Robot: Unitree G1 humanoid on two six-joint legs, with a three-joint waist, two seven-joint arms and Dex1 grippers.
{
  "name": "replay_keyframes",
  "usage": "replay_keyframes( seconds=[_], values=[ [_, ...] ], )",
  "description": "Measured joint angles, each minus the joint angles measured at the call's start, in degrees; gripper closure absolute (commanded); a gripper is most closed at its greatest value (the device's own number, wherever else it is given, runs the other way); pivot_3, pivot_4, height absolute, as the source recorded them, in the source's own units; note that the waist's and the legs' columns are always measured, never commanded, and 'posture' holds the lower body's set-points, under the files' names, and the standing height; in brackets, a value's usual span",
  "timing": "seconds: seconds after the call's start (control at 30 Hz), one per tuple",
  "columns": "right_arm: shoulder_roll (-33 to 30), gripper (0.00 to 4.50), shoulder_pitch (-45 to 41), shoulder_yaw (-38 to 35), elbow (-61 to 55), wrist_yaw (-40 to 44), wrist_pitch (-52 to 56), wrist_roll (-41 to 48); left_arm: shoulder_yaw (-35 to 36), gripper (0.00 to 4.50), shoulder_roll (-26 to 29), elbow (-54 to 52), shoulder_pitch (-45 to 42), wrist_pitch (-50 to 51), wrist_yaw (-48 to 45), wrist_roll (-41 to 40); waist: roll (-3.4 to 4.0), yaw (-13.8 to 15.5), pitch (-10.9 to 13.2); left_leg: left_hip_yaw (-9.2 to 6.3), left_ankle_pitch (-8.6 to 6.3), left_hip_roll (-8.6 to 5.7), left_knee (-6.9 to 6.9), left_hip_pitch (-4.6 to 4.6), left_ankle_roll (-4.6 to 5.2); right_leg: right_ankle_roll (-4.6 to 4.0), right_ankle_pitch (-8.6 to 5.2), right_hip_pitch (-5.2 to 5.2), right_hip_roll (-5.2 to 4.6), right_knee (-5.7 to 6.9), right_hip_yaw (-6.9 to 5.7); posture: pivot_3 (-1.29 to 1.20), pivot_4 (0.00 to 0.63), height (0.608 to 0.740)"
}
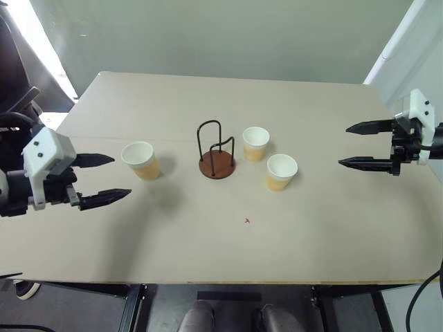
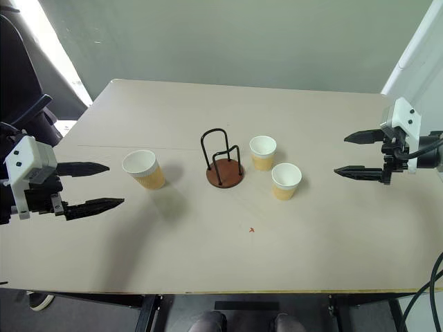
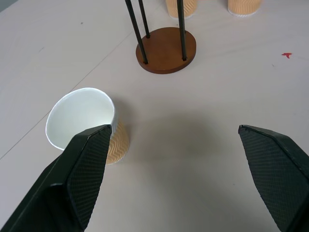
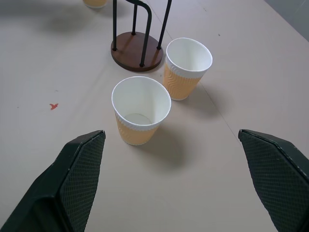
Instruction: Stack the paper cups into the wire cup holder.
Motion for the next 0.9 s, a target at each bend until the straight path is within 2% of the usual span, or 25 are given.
replay_keyframes(
  seconds=[0.27, 0.43, 0.53, 0.77, 0.9],
  values=[
    [-0.05, 0.00, 0.73, -0.18, -0.06, -0.31, 0.03, 0.03, -2.26, 0.02, -0.02, 0.76, -2.85, -0.26, 0.15, -0.02, 0.00, 0.04, 0.00, 0.00, 0.00, 0.01, 0.00, 0.01, -0.01, 0.00, 0.00, 0.00, 0.00, 0.00, 0.00, 0.00, 0.150, 0.740],
    [-0.29, 0.00, 1.47, -0.57, -0.44, -0.83, 0.15, 0.15, -6.58, 0.02, -0.92, 1.91, -9.98, -0.49, 0.86, -0.08, 0.00, 0.27, 0.00, 0.01, 0.01, 0.00, 0.01, 0.02, -0.03, 0.00, 0.00, 0.00, 0.00, 0.01, 0.00, 0.00, 0.150, 0.740],
    [-0.69, 0.00, 2.96, -1.38, -1.61, -1.31, 0.71, 0.34, -11.70, 0.02, -3.11, 2.63, -16.18, -1.07, 1.93, 0.46, 0.00, 0.52, 0.00, 0.02, 0.02, -0.01, 0.02, 0.02, -0.04, 0.00, 0.01, 0.01, -0.02, 0.01, 0.00, 0.00, 0.150, 0.740],
    [-2.42, 0.00, 7.81, -5.82, -6.14, -3.67, 3.04, 2.02, -28.07, 0.02, -14.06, 12.14, -35.07, -4.44, 6.71, 10.67, 0.00, 1.11, 0.00, 0.14, 0.02, -0.02, 0.13, -0.08, -0.04, 0.09, 0.06, 0.03, -0.04, 0.01, 0.00, 0.00, 0.150, 0.740],
    [-3.82, 0.00, 11.74, -9.65, -10.67, -5.19, 5.29, 3.58, -34.42, 0.02, -19.80, 20.45, -41.18, -7.04, 8.81, 16.99, -0.01, 1.15, 0.00, 0.25, 0.02, 0.01, 0.19, -0.27, -0.04, 0.18, 0.11, -0.01, -0.01, -0.05, 0.00, 0.00, 0.150, 0.740]
  ],
)
